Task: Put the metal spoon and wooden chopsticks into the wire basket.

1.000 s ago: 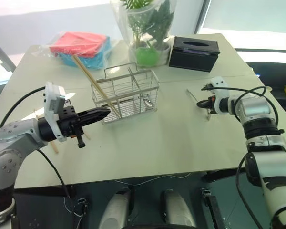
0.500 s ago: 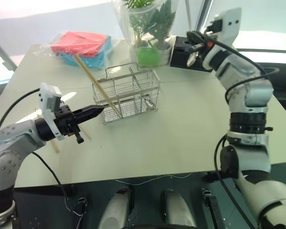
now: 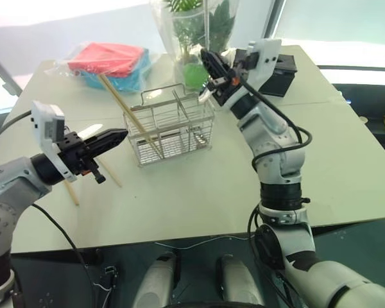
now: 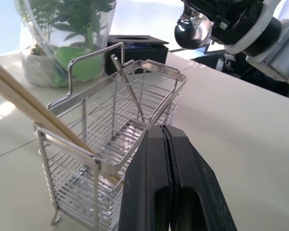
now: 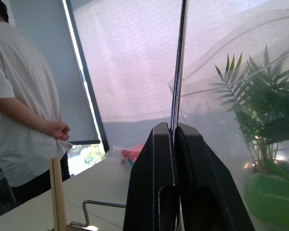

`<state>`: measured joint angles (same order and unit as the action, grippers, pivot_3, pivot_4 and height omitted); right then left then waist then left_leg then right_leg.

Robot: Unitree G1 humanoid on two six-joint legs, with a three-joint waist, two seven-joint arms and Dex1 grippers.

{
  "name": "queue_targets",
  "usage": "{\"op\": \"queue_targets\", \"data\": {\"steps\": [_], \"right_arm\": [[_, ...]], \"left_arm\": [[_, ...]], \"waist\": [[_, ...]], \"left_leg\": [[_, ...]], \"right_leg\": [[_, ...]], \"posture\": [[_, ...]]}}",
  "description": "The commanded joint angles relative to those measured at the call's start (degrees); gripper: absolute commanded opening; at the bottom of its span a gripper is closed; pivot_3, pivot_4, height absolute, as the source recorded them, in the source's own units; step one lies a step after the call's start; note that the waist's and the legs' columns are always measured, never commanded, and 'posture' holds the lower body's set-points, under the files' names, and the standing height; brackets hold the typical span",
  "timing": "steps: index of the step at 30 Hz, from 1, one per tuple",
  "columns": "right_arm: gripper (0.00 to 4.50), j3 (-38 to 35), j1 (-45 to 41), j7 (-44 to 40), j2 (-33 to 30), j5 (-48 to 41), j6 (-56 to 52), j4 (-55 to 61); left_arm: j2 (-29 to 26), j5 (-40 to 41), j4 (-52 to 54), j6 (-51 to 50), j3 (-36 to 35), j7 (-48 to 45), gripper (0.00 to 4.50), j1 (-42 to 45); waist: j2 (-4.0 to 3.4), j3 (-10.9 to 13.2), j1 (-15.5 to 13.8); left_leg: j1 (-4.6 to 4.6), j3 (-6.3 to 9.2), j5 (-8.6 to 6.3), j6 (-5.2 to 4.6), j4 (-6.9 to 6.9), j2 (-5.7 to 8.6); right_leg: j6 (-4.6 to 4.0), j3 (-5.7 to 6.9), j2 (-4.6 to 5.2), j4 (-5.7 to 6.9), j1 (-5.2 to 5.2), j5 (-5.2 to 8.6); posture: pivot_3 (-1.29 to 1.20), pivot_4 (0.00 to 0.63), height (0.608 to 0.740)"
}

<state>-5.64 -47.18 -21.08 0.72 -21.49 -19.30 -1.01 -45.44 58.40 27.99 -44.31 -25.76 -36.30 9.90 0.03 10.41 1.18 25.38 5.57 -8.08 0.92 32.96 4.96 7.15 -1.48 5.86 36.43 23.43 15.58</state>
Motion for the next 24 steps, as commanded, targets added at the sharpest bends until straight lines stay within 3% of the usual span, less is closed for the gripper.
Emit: {"op": "queue_targets", "data": {"steps": [1, 9, 24], "right_arm": [[0.03, 1.11, -0.27, -2.29, 0.89, 0.49, 6.84, -3.12], [0.03, 1.22, -3.25, -5.88, 0.46, 2.32, 16.85, -17.44], [0.03, 1.3, -6.42, -9.22, -0.17, 2.33, 20.17, -24.06]], "left_arm": [[0.06, 1.93, 2.18, 0.4, -2.51, 1.64, 0.0, -0.04], [0.35, 3.94, 3.51, 0.71, -2.93, 4.24, 0.0, -0.73], [0.86, 5.75, 5.19, 1.89, -3.71, 7.11, 0.0, -2.97]], "waist": [[0.0, 0.0, 0.12], [0.0, 0.0, 0.07], [-0.01, 0.0, 0.02]], "left_leg": [[0.0, -0.01, 0.01, 0.01, -0.02, 0.0], [0.0, -0.01, 0.04, 0.05, -0.02, 0.0], [0.0, 0.01, 0.05, 0.07, -0.02, 0.0]], "right_leg": [[0.01, -0.01, -0.01, 0.02, -0.02, -0.01], [0.01, -0.01, -0.02, 0.12, -0.01, 0.0], [-0.07, -0.01, -0.02, 0.19, 0.02, 0.04]], "posture": [[0.0, 0.15, 0.74], [0.0, 0.15, 0.74], [0.0, 0.15, 0.74]]}}
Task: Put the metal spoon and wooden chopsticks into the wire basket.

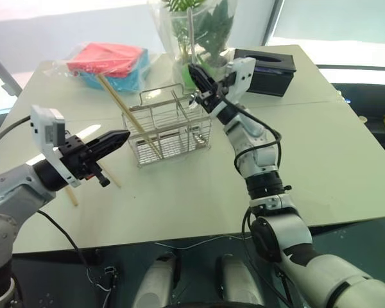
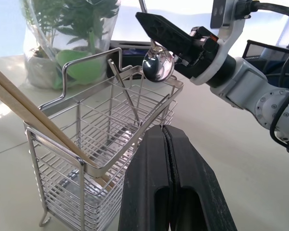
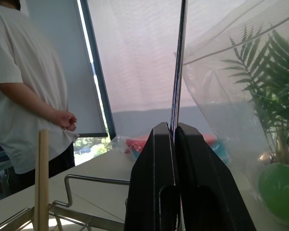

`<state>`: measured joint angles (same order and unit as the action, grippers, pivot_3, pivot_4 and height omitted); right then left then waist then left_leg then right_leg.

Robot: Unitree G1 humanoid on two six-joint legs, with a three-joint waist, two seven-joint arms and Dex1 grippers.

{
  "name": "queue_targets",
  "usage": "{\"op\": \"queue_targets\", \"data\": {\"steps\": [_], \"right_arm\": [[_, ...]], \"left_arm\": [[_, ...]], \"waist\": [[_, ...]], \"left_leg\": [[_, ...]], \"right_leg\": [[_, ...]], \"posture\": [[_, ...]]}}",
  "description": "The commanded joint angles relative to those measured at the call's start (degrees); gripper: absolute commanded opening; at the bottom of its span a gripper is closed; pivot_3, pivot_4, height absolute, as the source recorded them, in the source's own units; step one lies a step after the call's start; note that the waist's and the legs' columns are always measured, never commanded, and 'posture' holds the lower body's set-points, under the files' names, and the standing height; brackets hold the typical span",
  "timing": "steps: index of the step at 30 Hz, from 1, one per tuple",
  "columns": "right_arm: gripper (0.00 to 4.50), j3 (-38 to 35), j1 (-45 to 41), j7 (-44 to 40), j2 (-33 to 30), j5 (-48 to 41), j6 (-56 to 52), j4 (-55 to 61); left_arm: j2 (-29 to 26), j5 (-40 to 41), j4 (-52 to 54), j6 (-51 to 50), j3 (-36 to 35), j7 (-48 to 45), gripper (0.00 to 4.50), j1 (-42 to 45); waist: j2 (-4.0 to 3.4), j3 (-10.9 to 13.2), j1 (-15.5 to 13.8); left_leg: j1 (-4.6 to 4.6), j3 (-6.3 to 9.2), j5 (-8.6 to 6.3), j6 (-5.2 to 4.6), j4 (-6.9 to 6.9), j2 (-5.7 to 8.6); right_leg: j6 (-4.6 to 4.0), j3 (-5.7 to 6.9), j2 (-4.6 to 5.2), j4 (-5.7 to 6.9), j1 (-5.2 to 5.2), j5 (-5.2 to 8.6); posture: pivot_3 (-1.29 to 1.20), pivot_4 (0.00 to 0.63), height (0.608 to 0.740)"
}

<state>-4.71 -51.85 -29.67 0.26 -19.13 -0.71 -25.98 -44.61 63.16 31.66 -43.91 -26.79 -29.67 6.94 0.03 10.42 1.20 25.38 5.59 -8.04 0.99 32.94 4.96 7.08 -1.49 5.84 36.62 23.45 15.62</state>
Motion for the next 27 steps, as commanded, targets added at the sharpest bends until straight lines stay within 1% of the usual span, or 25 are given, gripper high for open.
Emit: {"op": "queue_targets", "data": {"steps": [1, 2, 5, 12, 17, 20, 22, 24, 25, 27], "right_arm": [[0.03, 0.41, -1.63, -0.64, 0.38, -0.02, 1.65, 0.97], [0.03, 0.38, -1.54, -0.57, 0.49, -0.03, 1.72, 1.01], [1.01, 0.14, -1.35, -0.02, 0.84, -0.04, 1.98, 1.14], [4.45, -0.05, -1.42, 1.35, 0.86, 0.67, 2.89, 1.04], [4.45, -0.29, -1.89, 2.4, 0.31, 0.89, 2.81, 1.61], [4.45, -0.39, -2.44, 3.09, -0.96, 0.64, 1.03, 4.79], [4.45, -0.89, -3.12, 3.66, -2.74, -0.5, -2.17, 9.06], [3.94, -1.4, -3.47, 3.84, -5.48, -1.92, -6.73, 14.74], [3.59, -1.43, -3.45, 3.83, -6.82, -2.49, -8.97, 17.15], [2.6, -1.56, -3.18, 2.93, -10.45, -4.27, -14.37, 22.44]], "left_arm": [[-0.01, 1.05, 1.53, 1.6, -2.74, 0.51, 0.0, -0.12], [-0.03, 1.1, 1.51, 1.73, -2.75, 0.58, 0.0, -0.18], [-0.04, 1.19, 1.35, 1.96, -2.84, 0.74, 0.0, -0.14], [0.06, 1.0, 0.84, 2.17, -2.76, 0.78, 0.0, 0.2], [0.13, 0.77, 0.51, 2.32, -2.48, 0.81, 0.0, 0.58], [0.48, -0.22, 0.26, 2.69, -2.57, 1.37, 0.0, 0.31], [1.08, -2.29, -0.31, 3.67, -3.08, 2.28, 0.0, -0.53], [1.95, -5.37, -1.06, 5.28, -3.57, 3.55, 0.0, -1.71], [2.36, -6.45, -1.39, 5.92, -3.78, 4.15, 0.0, -2.1], [3.25, -9.04, -2.14, 7.38, -4.24, 5.53, 0.0, -2.97]], "waist": [[0.0, 0.0, 0.01], [0.0, 0.0, 0.01], [0.0, 0.0, 0.02], [0.0, 0.0, -0.01], [0.0, 0.0, 0.0], [0.0, 0.0, -0.02], [-0.01, 0.01, -0.06], [-0.02, 0.01, -0.11], [-0.02, 0.01, -0.13], [-0.01, 0.01, -0.27]], "left_leg": [[0.0, 0.0, 0.0, 0.0, 0.0, 0.0], [0.0, 0.0, 0.0, 0.01, 0.0, 0.0], [0.0, 0.0, 0.0, 0.01, 0.0, 0.0], [0.0, 0.01, 0.0, 0.01, 0.0, 0.0], [0.0, 0.01, 0.01, 0.02, 0.0, 0.0], [0.0, 0.01, 0.01, 0.02, 0.0, 0.0], [0.01, 0.01, 0.01, 0.02, 0.0, 0.0], [0.01, 0.01, 0.01, 0.02, 0.0, 0.01], [0.01, 0.01, 0.01, 0.02, 0.0, 0.01], [0.02, 0.02, 0.01, 0.02, 0.0, 0.0]], "right_leg": [[0.0, 0.0, 0.0, 0.01, 0.01, 0.0], [0.0, 0.0, 0.0, 0.02, 0.02, 0.0], [0.0, 0.0, 0.0, 0.05, 0.03, 0.0], [-0.06, 0.0, 0.0, 0.06, 0.03, 0.04], [-0.07, 0.0, 0.0, 0.08, 0.03, 0.04], [-0.07, 0.0, 0.0, 0.09, 0.04, 0.04], [-0.07, 0.0, 0.0, 0.09, 0.05, 0.04], [-0.07, 0.0, 0.02, 0.09, 0.06, 0.04], [-0.08, -0.01, 0.02, 0.09, 0.07, 0.04], [-0.08, -0.01, 0.03, 0.1, 0.08, 0.05]], "posture": [[0.0, 0.15, 0.74], [0.0, 0.15, 0.74], [0.0, 0.15, 0.74], [0.0, 0.15, 0.74], [0.0, 0.15, 0.74], [0.0, 0.15, 0.74], [0.0, 0.15, 0.74], [0.0, 0.15, 0.74], [0.0, 0.15, 0.74], [0.0, 0.15, 0.74]]}}
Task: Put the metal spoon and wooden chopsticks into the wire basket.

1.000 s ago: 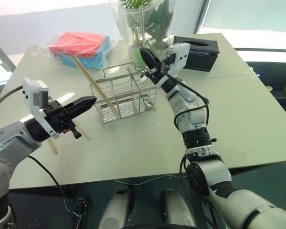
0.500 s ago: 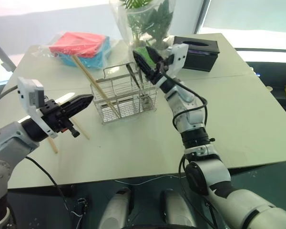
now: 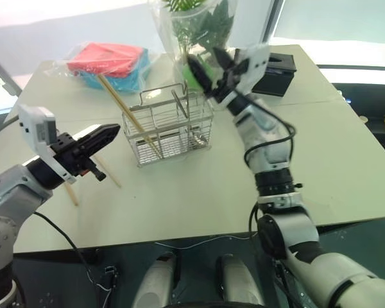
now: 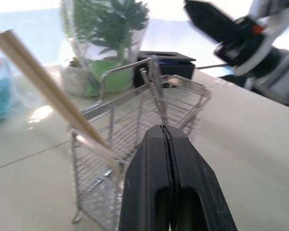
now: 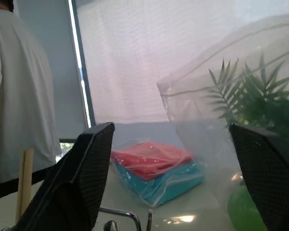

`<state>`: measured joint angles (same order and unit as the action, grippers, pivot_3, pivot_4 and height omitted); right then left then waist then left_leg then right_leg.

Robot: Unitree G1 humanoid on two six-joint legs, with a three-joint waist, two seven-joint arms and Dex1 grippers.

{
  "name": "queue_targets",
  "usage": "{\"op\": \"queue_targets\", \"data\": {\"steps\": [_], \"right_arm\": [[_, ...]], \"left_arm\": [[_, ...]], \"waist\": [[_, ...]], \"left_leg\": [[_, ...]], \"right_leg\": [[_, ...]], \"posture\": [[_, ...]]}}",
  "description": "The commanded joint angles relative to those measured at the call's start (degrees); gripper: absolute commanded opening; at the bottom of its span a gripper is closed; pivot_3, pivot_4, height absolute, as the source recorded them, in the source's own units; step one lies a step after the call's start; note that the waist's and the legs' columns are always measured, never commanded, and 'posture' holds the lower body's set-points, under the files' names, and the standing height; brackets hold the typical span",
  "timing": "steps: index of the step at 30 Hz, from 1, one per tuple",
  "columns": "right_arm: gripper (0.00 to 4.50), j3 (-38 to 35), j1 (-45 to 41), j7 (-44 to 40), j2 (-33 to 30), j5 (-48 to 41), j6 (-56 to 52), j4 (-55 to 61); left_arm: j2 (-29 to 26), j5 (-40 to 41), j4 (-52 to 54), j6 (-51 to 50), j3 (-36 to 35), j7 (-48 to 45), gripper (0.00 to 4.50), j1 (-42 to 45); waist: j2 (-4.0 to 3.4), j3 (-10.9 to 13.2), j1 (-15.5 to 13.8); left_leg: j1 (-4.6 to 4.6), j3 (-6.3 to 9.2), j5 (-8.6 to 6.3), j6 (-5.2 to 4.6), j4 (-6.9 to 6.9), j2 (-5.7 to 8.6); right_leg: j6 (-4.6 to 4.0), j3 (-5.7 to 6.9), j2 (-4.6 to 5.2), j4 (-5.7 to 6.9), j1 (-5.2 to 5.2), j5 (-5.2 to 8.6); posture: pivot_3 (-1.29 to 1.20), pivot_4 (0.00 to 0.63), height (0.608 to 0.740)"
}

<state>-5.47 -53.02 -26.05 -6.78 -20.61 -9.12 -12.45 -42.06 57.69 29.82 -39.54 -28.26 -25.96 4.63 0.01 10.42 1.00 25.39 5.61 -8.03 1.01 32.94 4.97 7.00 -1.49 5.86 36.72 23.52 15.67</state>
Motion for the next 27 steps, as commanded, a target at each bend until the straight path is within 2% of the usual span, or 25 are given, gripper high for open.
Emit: {"op": "queue_targets", "data": {"steps": [1, 2, 5, 10, 14, 18, 22, 27], "right_arm": [[2.15, -0.79, -1.82, -1.68, -5.96, -3.89, -9.47, 11.57], [1.5, -0.74, -1.55, -2.89, -8.41, -5.08, -12.71, 13.93], [0.03, -0.31, -0.11, -8.56, -17.24, -9.93, -23.63, 21.02], [0.03, 0.85, 2.18, -19.46, -30.34, -19.84, -38.65, 30.11], [0.03, 2.23, 4.64, -26.81, -37.83, -24.83, -43.94, 35.55], [0.03, 3.22, 7.29, -29.83, -41.39, -26.37, -45.77, 38.05], [0.03, 4.65, 9.92, -31.22, -42.99, -25.1, -44.52, 39.11], [0.03, 6.48, 11.91, -31.72, -42.99, -23.31, -42.7, 39.76]], "left_arm": [[1.23, -5.23, -0.91, 3.82, -3.02, 2.7, 0.0, -1.19], [1.78, -6.88, -1.49, 4.7, -3.17, 3.54, 0.0, -1.64], [4.11, -12.24, -3.69, 7.39, -3.39, 7.3, 0.0, -2.68], [9.48, -17.6, -5.55, 9.2, -2.22, 14.34, 0.0, -1.09], [14.11, -26.2, -8.53, 7.49, 0.38, 25.59, 0.0, 2.18], [19.51, -28.8, -10.14, 0.54, 2.53, 34.47, 0.0, 5.15], [24.32, -29.83, -10.69, -0.63, 2.54, 38.1, 0.0, 6.96], [27.49, -32.29, -12.84, -0.51, 4.67, 39.47, 0.0, 9.68]], "waist": [[0.01, -0.01, -0.13], [0.01, -0.01, -0.16], [0.02, -0.01, -0.27], [0.05, -0.02, -0.37], [0.13, -0.05, -0.5], [0.27, -0.07, -0.57], [0.58, 0.01, -0.57], [0.62, 0.02, -1.26]], "left_leg": [[0.0, 0.0, 0.0, 0.0, 0.0, 0.0], [0.0, 0.0, 0.0, 0.0, 0.0, 0.0], [0.02, 0.0, -0.01, -0.01, 0.0, 0.0], [0.1, 0.03, -0.03, -0.04, 0.01, -0.02], [0.12, 0.01, -0.06, -0.09, 0.05, 0.02], [0.15, -0.01, -0.08, -0.12, 0.11, 0.06], [0.19, 0.0, -0.09, -0.14, 0.15, 0.07], [0.19, -0.02, -0.09, -0.14, 0.2, 0.07]], "right_leg": [[-0.01, 0.0, 0.01, -0.01, 0.0, 0.01], [-0.02, 0.0, 0.02, -0.02, -0.02, 0.01], [-0.05, 0.0, 0.06, -0.08, -0.04, 0.03], [-0.05, 0.07, 0.22, -0.37, -0.15, 0.03], [-0.03, 0.11, 0.31, -0.49, -0.24, 0.02], [0.0, 0.15, 0.37, -0.54, -0.3, 0.01], [0.05, 0.19, 0.36, -0.58, -0.3, -0.01], [0.1, 0.2, 0.33, -0.56, -0.31, -0.04]], "posture": [[0.0, 0.15, 0.74], [0.0, 0.15, 0.74], [0.0, 0.15, 0.74], [0.0, 0.15, 0.74], [0.0, 0.15, 0.74], [0.0, 0.15, 0.74], [0.0, 0.15, 0.74], [0.0, 0.15, 0.74]]}}
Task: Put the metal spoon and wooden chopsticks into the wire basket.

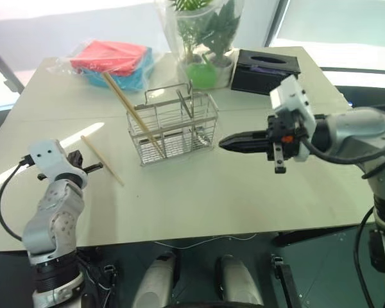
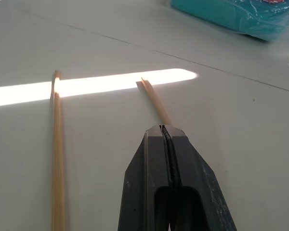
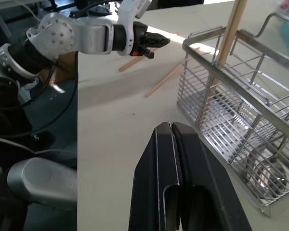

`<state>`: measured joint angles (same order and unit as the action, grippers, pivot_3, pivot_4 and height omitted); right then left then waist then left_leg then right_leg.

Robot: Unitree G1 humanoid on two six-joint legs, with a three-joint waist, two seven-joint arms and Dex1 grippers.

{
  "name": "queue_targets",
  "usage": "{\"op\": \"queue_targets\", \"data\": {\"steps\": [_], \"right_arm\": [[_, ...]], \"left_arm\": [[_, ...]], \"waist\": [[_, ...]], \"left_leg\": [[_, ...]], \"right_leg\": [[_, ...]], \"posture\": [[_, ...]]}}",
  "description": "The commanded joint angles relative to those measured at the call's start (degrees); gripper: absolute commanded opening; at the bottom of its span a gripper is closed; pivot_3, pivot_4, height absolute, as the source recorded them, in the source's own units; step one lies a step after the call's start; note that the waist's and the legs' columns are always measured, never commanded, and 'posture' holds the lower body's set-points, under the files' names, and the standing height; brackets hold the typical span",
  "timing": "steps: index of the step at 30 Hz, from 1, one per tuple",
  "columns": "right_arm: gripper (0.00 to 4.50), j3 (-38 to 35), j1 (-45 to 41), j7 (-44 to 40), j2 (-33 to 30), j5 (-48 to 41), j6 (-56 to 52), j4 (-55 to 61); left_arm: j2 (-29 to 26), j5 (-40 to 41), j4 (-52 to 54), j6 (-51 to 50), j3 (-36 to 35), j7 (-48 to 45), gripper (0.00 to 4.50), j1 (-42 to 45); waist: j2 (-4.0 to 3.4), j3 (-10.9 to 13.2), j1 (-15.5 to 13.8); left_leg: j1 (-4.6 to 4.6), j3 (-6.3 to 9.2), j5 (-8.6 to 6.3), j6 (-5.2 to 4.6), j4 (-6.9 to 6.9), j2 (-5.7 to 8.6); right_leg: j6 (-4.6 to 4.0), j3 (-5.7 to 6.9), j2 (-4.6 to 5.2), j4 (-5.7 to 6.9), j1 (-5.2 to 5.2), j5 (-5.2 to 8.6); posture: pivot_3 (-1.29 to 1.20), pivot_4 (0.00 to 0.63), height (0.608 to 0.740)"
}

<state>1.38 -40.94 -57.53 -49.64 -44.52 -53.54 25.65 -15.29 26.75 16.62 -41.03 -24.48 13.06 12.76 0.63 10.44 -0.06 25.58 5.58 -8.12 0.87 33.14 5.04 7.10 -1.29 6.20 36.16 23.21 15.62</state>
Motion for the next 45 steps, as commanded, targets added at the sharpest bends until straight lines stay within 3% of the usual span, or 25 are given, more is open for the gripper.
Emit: {"op": "queue_targets", "data": {"steps": [1, 16, 19, 26, 35, 45], "right_arm": [[0.03, -0.03, 0.14, -0.08, 0.1, 1.01, 2.13, 1.56], [0.03, 1.93, 1.94, 0.47, 1.69, 4.08, 4.68, 0.86], [0.0, 2.01, 2.14, 0.66, 2.03, 4.38, 5.12, 0.55], [0.0, 2.11, 2.55, 0.85, 2.54, 5.5, 5.6, 0.14], [0.0, 1.39, 2.64, 0.44, 1.84, 5.01, 4.67, 0.61], [0.0, -1.63, 1.1, -1.34, -2.24, 2.44, 2.05, -0.36]], "left_arm": [[0.88, -2.13, 0.17, 1.76, 1.59, 0.15, 0.0, 1.95], [6.73, -7.68, -4.13, 2.69, 2.87, 4.55, 0.0, 8.54], [7.64, -8.48, -5.34, 2.68, 2.64, 5.69, 0.89, 9.67], [9.18, -9.46, -12.38, 0.3, -1.1, 11.73, 4.44, 14.35], [9.33, -10.06, -19.97, -1.25, -1.62, 12.06, 4.44, 16.98], [7.15, -14.04, -24.79, -8.65, 5.33, 7.89, 4.44, 19.17]], "waist": [[0.01, 0.0, -0.43], [0.25, 0.11, -0.79], [0.27, 0.12, -0.67], [0.29, 0.12, -0.74], [0.3, 0.12, -0.78], [0.25, 0.09, -1.68]], "left_leg": [[0.01, -0.01, 0.0, 0.0, 0.01, 0.0], [0.01, -0.03, 0.0, 0.0, 0.09, 0.01], [0.01, -0.02, 0.0, 0.0, 0.09, 0.0], [0.01, 0.01, 0.01, 0.0, 0.12, 0.0], [-0.05, 0.01, 0.01, 0.0, 0.13, 0.01], [-0.18, 0.07, 0.0, 0.01, 0.16, 0.02]], "right_leg": [[0.01, 0.0, 0.0, 0.0, 0.0, 0.0], [0.08, 0.02, -0.11, -0.03, -0.09, -0.05], [0.18, 0.02, -0.15, -0.03, -0.08, -0.1], [0.27, 0.03, -0.2, -0.02, -0.09, -0.15], [0.33, 0.03, -0.21, 0.01, -0.14, -0.18], [0.3, 0.12, -0.19, 0.0, -0.32, -0.17]], "posture": [[0.0, 0.15, 0.74], [0.0, 0.15, 0.74], [0.0, 0.15, 0.74], [0.0, 0.15, 0.74], [0.0, 0.15, 0.74], [0.0, 0.15, 0.74]]}}
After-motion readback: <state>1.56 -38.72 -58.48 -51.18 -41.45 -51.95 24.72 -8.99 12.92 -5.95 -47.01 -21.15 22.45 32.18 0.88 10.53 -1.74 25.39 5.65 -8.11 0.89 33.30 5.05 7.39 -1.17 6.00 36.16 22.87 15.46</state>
